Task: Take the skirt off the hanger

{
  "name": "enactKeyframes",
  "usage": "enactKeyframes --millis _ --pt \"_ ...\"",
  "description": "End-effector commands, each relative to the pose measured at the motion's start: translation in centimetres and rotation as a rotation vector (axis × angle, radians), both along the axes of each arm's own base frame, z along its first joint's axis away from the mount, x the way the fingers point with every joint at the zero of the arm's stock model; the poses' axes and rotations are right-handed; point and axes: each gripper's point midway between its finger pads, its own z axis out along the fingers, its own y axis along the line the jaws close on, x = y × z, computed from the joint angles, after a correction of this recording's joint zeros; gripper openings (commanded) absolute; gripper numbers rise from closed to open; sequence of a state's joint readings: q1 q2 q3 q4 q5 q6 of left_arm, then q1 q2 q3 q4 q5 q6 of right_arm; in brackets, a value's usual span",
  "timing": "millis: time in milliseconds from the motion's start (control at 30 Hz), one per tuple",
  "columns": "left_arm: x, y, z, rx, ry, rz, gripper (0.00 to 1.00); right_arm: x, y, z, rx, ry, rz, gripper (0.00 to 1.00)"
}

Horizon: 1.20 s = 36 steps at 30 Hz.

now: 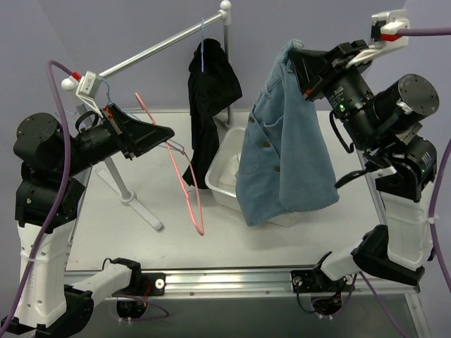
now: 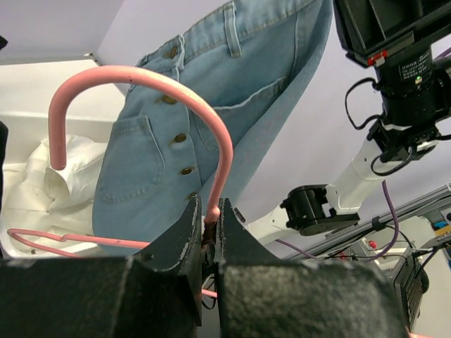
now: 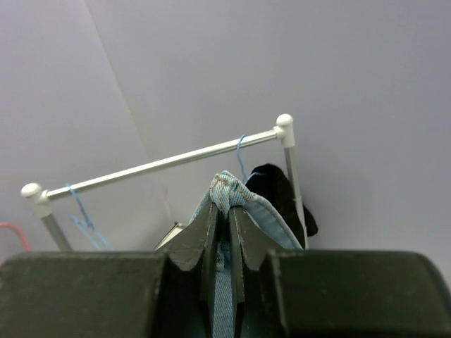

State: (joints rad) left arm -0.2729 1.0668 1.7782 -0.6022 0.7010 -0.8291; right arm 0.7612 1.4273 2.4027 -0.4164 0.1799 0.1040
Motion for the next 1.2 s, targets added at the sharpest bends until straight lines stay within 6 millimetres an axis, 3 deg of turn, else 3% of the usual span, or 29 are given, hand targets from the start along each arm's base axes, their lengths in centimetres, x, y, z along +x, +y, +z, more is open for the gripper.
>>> enactKeyframes --millis 0,200,400,600,867,1000,1033,1100,1133,1167 --pt "-0.9 0.3 0.0 0.014 -0.026 -0.006 0.02 -0.2 -2.1 6.2 0.118 -0.201 -0.093 0.0" --pt "-1.0 0.4 -0.3 0.02 -0.02 0.004 0.02 0.5 -1.8 7.8 0.102 -0.271 -0.129 0.0" --pt "-1.1 0.5 -0.3 0.016 -0.019 0.005 0.02 2.4 -2.0 7.2 0.083 -0.263 -0.214 0.0" --pt "-1.1 0.4 -1.0 0.032 -0.002 0.0 0.02 5.3 -2.6 3.5 -0.01 -0.167 -0.341 0.0" --pt "-0.6 0.3 -1.6 0.041 0.016 0.0 0.02 5.7 -3.2 -1.4 -0.091 -0.035 -0.359 0.0" --pt "-0.1 0.2 -2.0 0.045 0.028 -0.001 0.02 6.0 -3.1 -5.8 -0.124 0.091 -0.35 0.0" --pt "0.0 0.1 -2.2 0.047 0.034 -0.002 0.02 6.9 -2.3 -9.0 -0.172 0.152 -0.346 0.0" --pt "0.2 0.1 -2.5 0.048 0.047 0.001 0.02 6.4 -2.4 -12.2 -0.142 0.244 -0.332 0.0" --pt "0.3 0.1 -2.7 0.05 0.05 0.001 0.02 7.1 -1.8 -16.3 -0.19 0.325 -0.335 0.0" --pt "0.4 0.1 -2.7 0.05 0.05 0.004 0.02 6.4 -2.3 -18.2 -0.193 0.371 -0.336 0.0"
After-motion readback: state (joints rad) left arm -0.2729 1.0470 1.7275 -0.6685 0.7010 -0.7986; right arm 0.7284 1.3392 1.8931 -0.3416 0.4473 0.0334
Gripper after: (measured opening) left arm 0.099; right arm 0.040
